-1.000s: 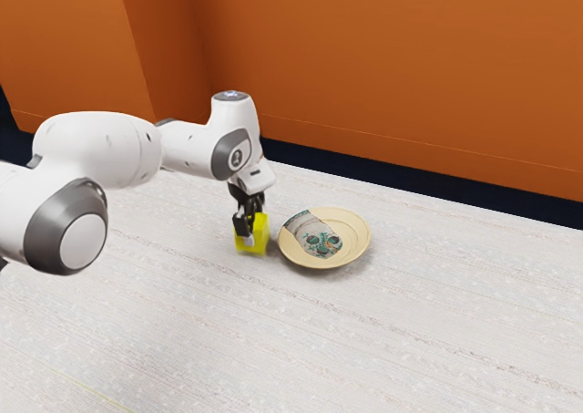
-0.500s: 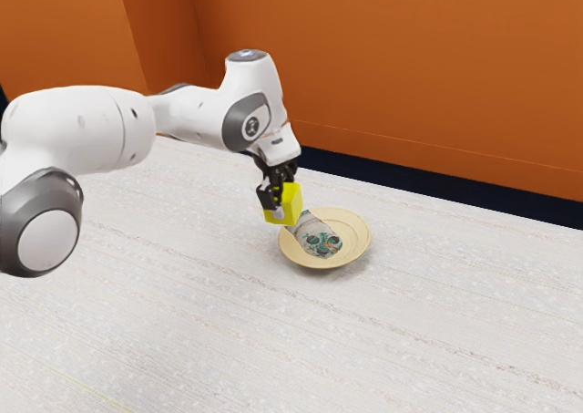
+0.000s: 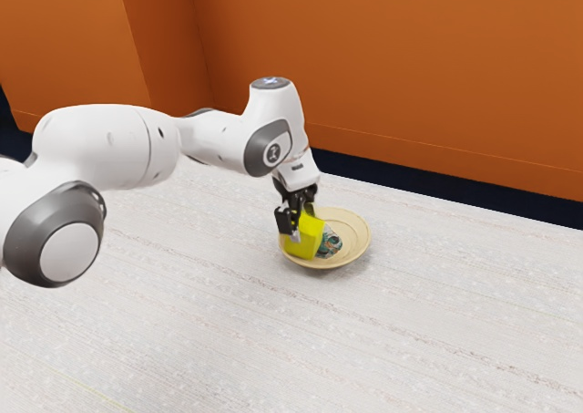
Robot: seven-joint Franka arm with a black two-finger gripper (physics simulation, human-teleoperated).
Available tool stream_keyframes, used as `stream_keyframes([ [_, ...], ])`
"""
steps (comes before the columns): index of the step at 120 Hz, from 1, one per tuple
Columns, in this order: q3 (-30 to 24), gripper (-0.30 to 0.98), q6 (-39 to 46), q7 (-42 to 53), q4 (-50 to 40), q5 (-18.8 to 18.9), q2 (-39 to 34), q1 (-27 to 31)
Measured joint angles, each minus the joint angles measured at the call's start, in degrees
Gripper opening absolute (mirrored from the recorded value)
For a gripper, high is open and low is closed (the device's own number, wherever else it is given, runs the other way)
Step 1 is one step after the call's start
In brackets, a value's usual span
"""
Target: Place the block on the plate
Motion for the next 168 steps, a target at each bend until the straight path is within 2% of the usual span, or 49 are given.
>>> stream_keyframes([
  [32, 0.00, 0.65, -1.29, -0.07, -0.88, -0.16, -7.45, 0.01],
  [56, 0.22, 0.67, -5.58, -3.62, -5.95, -0.18, -15.26, 0.62],
  [88, 0.79, 0.68, -15.95, -18.36, -11.99, 0.77, -25.37, 3.76],
  [102, 0.64, 0.68, -19.85, -25.80, -11.71, 3.23, -28.78, 3.82],
  [126, 0.44, 0.69, -25.15, -36.11, -7.54, 5.27, -30.50, 3.74],
  [168, 0.62, 0.69, -28.38, -47.59, -7.12, 5.48, -32.23, 3.75],
])
